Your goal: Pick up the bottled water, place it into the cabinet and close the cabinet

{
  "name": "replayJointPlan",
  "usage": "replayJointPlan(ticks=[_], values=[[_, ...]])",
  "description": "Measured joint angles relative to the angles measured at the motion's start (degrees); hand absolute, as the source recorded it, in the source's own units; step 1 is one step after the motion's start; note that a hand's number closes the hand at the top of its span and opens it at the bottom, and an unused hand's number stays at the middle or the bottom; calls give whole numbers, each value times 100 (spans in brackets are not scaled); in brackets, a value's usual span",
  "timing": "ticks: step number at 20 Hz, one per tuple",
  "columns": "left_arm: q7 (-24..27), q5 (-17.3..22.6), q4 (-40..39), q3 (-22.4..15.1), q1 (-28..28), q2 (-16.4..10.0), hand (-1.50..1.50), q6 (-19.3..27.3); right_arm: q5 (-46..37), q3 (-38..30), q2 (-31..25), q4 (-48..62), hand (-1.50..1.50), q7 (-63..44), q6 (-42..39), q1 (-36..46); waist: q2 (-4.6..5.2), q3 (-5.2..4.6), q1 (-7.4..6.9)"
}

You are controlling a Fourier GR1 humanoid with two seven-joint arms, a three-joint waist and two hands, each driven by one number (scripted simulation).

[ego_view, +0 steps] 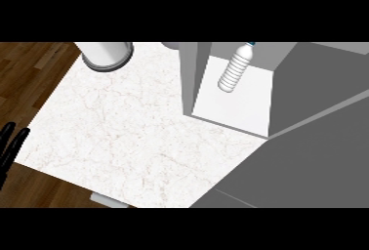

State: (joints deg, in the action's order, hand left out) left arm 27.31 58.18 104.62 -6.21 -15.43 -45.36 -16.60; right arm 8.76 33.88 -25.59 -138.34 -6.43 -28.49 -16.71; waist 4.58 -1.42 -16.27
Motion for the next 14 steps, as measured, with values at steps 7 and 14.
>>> replayJointPlan(ticks=[7,14], values=[[-26,30,-112,26,40,-22,-150,-71,66,-287,174,441,150,-734,57,916,-49,-1,-10],[-63,71,-197,36,70,-29,-150,-118,323,-658,519,1286,150,-1377,161,1996,-99,15,11]])
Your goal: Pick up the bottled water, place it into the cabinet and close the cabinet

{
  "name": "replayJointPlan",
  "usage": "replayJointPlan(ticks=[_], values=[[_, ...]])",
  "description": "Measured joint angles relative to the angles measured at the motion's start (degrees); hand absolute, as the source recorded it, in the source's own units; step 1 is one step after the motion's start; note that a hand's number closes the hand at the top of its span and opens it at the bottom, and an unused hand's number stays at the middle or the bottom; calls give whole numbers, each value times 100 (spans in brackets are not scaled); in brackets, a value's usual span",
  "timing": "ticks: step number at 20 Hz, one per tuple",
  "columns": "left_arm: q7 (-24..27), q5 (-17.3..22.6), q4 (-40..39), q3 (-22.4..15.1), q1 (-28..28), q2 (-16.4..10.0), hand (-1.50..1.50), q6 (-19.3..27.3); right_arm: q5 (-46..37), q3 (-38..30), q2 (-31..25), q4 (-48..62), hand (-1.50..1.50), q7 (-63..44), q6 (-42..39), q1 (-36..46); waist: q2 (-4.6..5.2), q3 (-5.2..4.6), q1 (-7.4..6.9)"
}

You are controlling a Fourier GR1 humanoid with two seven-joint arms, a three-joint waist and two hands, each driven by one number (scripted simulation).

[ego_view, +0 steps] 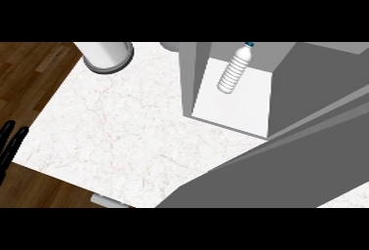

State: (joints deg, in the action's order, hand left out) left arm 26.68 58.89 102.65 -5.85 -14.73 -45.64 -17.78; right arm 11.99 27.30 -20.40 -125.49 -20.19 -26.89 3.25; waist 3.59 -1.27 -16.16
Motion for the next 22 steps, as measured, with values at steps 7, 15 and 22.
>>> replayJointPlan(ticks=[7,15,22], values=[[-7,52,-128,37,25,14,-150,-59,75,-231,761,1286,150,-702,504,1313,-30,36,33],[32,71,-270,65,-58,80,-150,-101,-578,-927,1706,3102,150,-1096,1745,3073,-92,83,248],[89,103,-374,139,-118,128,-150,-162,-571,-1104,2015,4137,150,-1221,2612,3910,-186,139,452]])
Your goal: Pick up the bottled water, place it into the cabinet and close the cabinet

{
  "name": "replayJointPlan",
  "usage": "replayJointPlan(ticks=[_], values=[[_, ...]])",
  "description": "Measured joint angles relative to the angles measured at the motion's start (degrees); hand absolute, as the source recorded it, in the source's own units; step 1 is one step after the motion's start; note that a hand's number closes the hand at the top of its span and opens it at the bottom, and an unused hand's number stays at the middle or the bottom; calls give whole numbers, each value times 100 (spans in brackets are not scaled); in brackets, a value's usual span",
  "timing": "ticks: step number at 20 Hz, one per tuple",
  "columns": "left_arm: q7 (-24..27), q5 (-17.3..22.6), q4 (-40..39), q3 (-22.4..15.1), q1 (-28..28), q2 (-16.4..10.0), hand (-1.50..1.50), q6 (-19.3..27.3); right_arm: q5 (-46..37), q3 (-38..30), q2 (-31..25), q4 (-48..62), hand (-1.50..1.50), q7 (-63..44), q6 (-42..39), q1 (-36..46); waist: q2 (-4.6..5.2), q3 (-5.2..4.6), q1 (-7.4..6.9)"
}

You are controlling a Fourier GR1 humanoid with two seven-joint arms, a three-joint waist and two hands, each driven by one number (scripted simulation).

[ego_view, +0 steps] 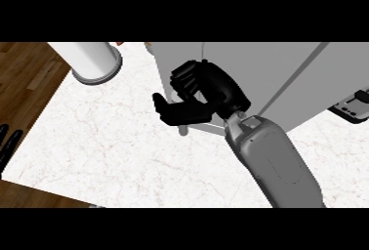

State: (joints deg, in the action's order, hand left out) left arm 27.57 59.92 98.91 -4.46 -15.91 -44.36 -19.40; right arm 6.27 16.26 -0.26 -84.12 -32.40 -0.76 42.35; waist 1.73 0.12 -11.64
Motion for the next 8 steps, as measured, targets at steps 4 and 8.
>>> replayJointPlan(ticks=[4,8], values=[[-1,36,-2,39,-27,0,-150,-27,205,63,28,230,-150,-1,397,155,-41,0,50],[22,56,-26,111,-94,-17,-150,-78,406,140,29,382,-150,23,794,264,-71,2,76]])
